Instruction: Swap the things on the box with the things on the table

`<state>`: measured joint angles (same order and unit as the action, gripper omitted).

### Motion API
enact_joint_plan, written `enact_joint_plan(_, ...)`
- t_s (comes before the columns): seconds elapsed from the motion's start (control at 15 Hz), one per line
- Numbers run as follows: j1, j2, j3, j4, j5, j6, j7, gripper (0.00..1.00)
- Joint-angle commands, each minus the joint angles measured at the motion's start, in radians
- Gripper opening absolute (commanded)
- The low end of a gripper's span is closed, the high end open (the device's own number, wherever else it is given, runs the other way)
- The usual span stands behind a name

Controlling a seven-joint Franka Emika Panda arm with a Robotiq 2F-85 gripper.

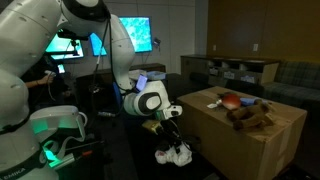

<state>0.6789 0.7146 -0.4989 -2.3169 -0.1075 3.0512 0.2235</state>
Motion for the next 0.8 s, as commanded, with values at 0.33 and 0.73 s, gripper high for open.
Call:
enact_joint_plan(0.33, -0.009, -0.053, 0.0, 0.004, -0.01, -0.011, -0.006, 1.0)
enact_joint_plan(0.73, -0.091, -0.14, 0.147, -0.028, -0.018, 0.002, -0.059, 1.0)
